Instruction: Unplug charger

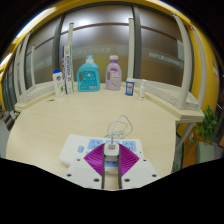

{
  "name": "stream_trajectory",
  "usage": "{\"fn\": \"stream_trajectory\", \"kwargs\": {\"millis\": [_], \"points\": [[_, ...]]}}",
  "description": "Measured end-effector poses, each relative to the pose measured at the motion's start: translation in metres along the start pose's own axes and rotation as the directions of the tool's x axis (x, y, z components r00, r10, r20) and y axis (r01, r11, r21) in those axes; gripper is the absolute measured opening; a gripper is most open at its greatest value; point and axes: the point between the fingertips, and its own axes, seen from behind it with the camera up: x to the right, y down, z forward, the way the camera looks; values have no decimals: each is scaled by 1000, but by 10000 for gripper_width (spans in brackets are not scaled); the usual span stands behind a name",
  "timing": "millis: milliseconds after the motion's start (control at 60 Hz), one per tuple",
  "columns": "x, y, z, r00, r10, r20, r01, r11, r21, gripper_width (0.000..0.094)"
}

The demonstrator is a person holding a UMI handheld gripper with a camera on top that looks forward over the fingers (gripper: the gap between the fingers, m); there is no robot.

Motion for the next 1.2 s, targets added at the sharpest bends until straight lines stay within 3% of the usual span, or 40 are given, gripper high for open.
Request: {"fn": "stream_trajectory", "kwargs": {"millis": [117, 217, 367, 500, 650, 867, 1000, 1200], "points": [[0, 0, 1, 1000, 13, 13, -12, 1000, -14, 96], [0, -6, -5, 998, 54, 43, -53, 998, -34, 87], [20, -149, -60, 997, 33, 68, -48, 969, 241, 86], [56, -196, -59, 997, 45, 70, -64, 953, 295, 84], [96, -141, 2, 999, 15, 44, -23, 984, 174, 84], [117, -28, 59, 998, 44, 43, -39, 994, -100, 90], [119, -6, 64, 996, 77, 35, -70, 985, -159, 215], [142, -13, 50, 999, 29, -47, -35, 987, -154, 863]]}}
